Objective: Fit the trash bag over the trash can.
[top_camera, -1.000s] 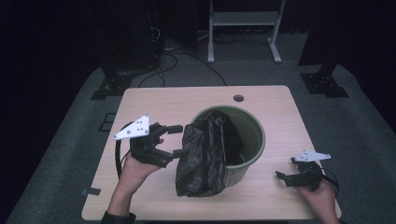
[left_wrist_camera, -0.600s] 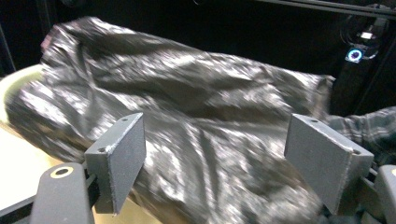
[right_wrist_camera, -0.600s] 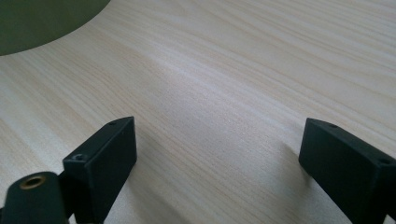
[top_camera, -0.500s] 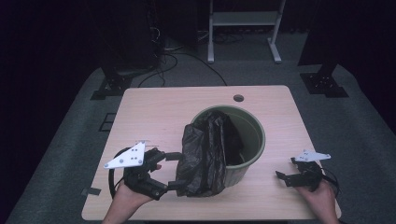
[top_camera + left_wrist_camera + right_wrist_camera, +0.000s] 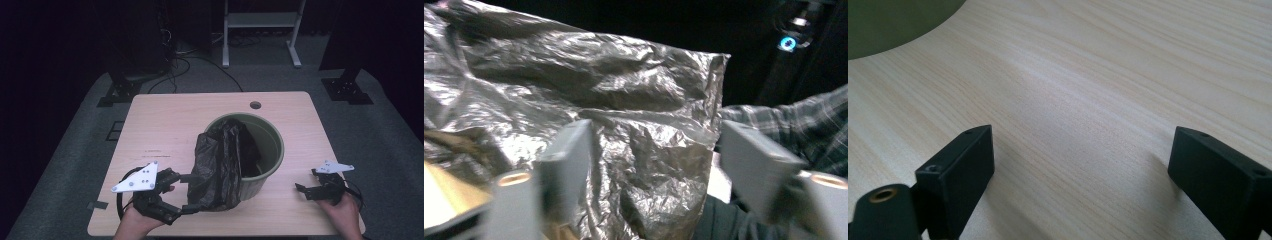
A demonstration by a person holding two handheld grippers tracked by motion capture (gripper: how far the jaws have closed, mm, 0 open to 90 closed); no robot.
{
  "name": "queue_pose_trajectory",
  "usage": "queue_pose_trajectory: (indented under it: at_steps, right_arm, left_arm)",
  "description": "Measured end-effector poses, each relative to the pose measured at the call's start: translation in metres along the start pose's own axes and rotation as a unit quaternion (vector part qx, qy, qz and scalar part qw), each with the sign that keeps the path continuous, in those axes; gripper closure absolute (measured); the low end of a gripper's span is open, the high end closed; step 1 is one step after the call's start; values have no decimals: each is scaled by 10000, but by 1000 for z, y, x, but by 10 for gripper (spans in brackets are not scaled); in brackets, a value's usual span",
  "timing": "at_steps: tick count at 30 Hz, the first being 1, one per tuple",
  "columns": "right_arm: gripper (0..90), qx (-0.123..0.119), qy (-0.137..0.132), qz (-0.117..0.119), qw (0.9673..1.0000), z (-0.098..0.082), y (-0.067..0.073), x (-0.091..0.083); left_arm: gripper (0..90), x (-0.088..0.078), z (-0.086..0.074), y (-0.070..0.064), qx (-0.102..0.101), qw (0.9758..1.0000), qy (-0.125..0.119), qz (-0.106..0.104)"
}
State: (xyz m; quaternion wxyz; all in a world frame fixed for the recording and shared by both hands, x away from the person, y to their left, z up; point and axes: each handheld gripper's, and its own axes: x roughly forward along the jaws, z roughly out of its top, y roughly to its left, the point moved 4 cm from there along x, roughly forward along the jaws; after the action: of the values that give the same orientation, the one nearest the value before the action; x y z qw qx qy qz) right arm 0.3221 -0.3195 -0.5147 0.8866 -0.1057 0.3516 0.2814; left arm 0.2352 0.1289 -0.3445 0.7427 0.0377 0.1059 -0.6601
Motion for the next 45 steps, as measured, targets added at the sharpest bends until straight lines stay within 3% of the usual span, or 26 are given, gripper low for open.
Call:
queue_pose_trajectory:
  at_steps: [6, 9, 19, 25, 29, 33, 40, 45]
  right_arm:
    - [99, 2, -1, 0, 10000, 0, 0, 0]
    - [99, 2, 0, 0, 10000, 0, 0, 0]
    - [99, 2, -3, 3, 10000, 0, 0, 0]
    - [123, 16, -14, -23, 10000, 0, 0, -1]
    - [140, 25, -23, 77, 10000, 1, 5, -4]
    - [169, 81, -306, 204, 9993, 12, 13, -18]
    - [207, 242, -778, 595, 9949, 41, 27, -52]
    - [216, 99, -913, 820, 9924, 58, 41, -67]
  left_arm:
    - [783, 6, 2, 8, 91, 9996, 65, -241]
    - [894, 9, 5, 15, 34, 9996, -72, -279]
    - [896, 21, 28, 54, -5, 9993, -364, -9]
    - [896, 26, 32, 79, -206, 9976, -645, 115]
    - [895, 29, 31, 84, -259, 9967, -752, 151]
    - [896, 30, 31, 88, -291, 9958, -851, 184]
    - [895, 29, 34, 92, -306, 9955, -867, 212]
    - [895, 28, 37, 92, -289, 9960, -806, 241]
